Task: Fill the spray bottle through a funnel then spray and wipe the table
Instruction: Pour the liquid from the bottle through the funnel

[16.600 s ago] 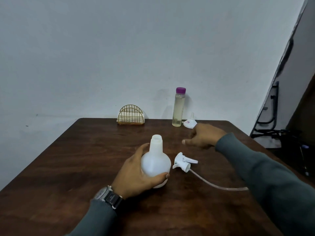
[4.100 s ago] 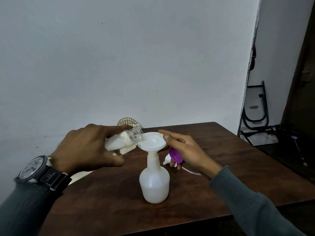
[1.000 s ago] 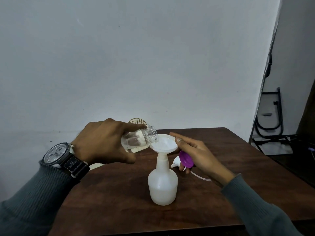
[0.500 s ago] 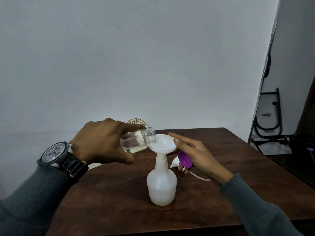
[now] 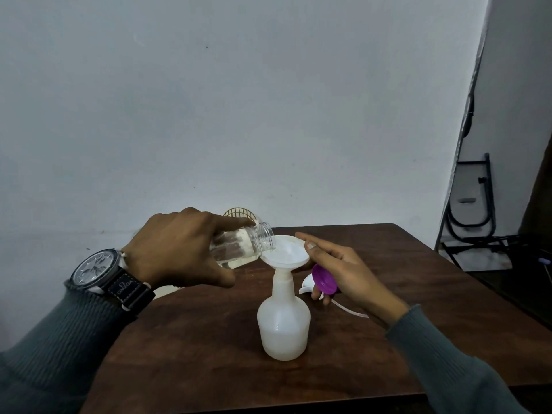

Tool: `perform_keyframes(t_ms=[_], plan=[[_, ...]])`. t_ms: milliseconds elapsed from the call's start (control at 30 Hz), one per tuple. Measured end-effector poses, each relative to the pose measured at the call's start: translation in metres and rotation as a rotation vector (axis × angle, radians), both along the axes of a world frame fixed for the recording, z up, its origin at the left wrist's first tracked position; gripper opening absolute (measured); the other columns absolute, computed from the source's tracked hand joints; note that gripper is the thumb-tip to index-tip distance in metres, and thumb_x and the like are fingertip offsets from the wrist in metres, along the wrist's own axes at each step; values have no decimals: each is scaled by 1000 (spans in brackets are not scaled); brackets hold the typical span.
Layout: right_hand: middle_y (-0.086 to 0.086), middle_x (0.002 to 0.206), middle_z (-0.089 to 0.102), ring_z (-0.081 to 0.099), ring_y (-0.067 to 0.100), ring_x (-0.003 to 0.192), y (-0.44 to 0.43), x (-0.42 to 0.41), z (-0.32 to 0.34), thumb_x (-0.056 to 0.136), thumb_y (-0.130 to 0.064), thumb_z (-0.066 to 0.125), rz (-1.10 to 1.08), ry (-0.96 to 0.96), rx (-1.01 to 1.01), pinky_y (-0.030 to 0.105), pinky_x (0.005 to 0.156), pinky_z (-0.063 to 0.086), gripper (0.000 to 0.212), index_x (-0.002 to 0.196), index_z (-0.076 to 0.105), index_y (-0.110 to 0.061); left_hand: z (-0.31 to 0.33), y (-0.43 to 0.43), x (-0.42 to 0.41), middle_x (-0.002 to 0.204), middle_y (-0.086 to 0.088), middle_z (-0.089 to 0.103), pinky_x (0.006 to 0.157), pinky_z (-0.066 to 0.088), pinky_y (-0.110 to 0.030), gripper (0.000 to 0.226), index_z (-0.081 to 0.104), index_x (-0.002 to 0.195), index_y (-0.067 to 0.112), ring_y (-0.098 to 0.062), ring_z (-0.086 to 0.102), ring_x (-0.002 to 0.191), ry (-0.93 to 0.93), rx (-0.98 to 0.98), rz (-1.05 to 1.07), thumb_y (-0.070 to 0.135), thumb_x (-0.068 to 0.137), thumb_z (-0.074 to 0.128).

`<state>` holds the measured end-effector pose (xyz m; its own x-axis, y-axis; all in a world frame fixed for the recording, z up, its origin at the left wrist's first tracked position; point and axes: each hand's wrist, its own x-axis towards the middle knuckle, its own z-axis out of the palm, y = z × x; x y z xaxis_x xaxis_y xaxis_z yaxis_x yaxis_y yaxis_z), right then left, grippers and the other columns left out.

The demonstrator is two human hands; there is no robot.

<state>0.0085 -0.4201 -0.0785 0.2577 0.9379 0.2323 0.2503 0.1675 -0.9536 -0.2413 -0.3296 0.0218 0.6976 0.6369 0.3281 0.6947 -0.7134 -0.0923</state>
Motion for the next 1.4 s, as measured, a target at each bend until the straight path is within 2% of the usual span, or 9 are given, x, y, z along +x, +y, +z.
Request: perform_keyframes(t_ms=[133, 300, 600, 833, 1100, 1400], plan=[[-4, 84, 80, 66, 23, 52, -3, -1, 2, 105, -32, 52, 11, 11, 7, 30, 44, 52, 38, 142, 56, -33, 1, 0, 0, 81, 23, 57, 56, 37, -23, 87, 36, 143, 70, 1, 50, 65, 5, -12, -3, 59, 64, 72], [5, 96, 79, 67, 24, 54, -1, 0, 1, 104, -33, 53, 3, 7, 12, 31, 47, 54, 37, 141, 58, -34, 2, -2, 0, 81, 22, 58, 56, 37, -23, 87, 35, 143, 70, 1, 51, 66, 18, 3, -5, 60, 64, 71], [3, 94, 80, 66, 24, 55, -2, -1, 1, 104, -32, 53, 17, 22, 21, 32, 48, 54, 31, 133, 58, -42, 3, -1, 0, 79, 23, 57, 55, 36, -23, 87, 36, 143, 69, 1, 51, 65, 26, 11, -3, 60, 64, 71], [6, 100, 79, 67, 25, 55, -1, 0, 0, 104, -33, 53, 13, 17, 19, 31, 48, 55, 34, 137, 58, -40, 4, -1, 1, 85, 22, 61, 56, 38, -23, 88, 35, 143, 69, 2, 51, 65, 34, 7, -2, 60, 64, 71], [-1, 92, 80, 67, 25, 55, -1, 1, -1, 105, -31, 52, 5, 6, 10, 33, 50, 54, 38, 142, 57, -34, 5, -4, 1, 82, 23, 59, 56, 38, -23, 86, 35, 143, 68, 2, 50, 64, 46, 11, 2, 60, 65, 71], [-3, 94, 80, 66, 26, 56, -1, 0, -1, 104, -32, 52, 9, 3, 12, 33, 49, 54, 40, 145, 56, -31, 7, -6, 1, 79, 24, 57, 54, 35, -23, 86, 35, 143, 69, 1, 49, 62, 56, 14, 6, 60, 65, 71]])
